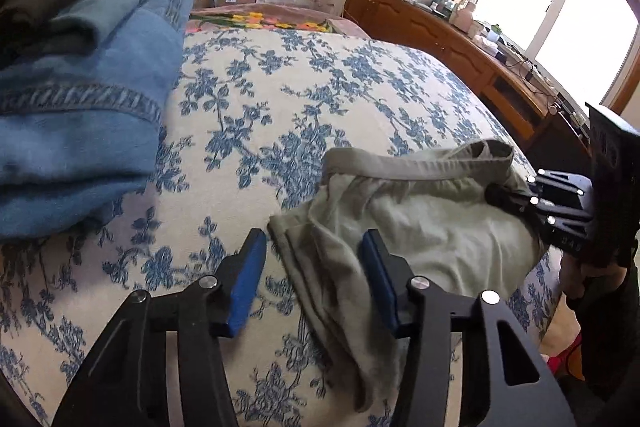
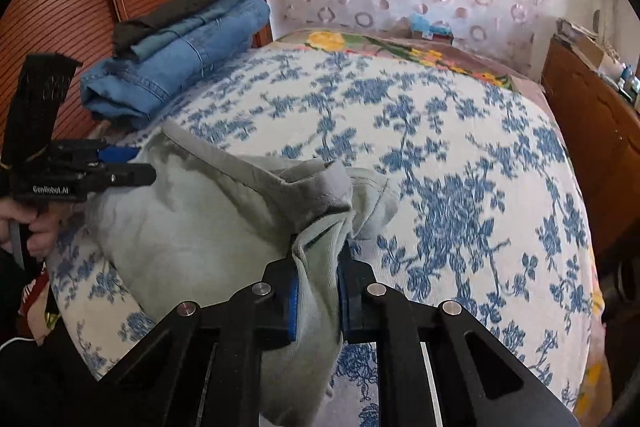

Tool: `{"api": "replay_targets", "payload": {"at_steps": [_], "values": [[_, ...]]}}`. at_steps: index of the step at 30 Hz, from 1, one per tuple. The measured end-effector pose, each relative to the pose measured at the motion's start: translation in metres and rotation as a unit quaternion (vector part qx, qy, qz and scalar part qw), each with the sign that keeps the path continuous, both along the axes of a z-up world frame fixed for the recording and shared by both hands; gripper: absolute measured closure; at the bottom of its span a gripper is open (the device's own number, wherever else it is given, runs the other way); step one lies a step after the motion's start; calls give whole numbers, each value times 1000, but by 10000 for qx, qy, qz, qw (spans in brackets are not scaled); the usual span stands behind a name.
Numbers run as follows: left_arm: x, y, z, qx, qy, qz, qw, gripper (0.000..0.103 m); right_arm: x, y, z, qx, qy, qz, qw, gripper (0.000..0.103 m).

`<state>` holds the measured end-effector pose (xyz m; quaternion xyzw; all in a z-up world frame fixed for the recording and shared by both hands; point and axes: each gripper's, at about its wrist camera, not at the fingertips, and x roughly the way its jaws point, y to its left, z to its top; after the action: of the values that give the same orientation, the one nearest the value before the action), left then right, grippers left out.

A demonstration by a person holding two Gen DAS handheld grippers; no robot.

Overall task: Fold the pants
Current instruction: 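Close the right gripper on the waistband edge of the shorts, then lift the folded shorts with both grippers toward the jeans stack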

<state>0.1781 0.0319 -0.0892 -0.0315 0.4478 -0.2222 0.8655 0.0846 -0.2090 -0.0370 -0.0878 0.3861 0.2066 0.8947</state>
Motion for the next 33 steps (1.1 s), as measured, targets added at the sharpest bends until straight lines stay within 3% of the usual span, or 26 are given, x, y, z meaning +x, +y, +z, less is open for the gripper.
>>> {"api": "replay_targets", "payload": {"at_steps": [7,9,12,19,21,33], "values": [[3,0,-2,-63,-52,-9,10000,68,10,5,-2,84,69,-90,9999,87],[3,0,-2,-88,-42,-39,9999,80,14,2,-3,185,100,-102,9997,87],[-1,-3,-1,-158,-48,-130,9998,88,17,-1,-4,316,151,-111,9993,83],[-17,-7,18,-296,-375,-220,9986,90,22,-4,-4,365,198,-145,9990,81],[-23,-6,25,-326,-488,-214,9980,90,19,-4,-2,408,188,-122,9989,85],[-41,4,66,-383,-1093,-33,9933,91,-14,-1,56,495,-802,10,9956,87]]}}
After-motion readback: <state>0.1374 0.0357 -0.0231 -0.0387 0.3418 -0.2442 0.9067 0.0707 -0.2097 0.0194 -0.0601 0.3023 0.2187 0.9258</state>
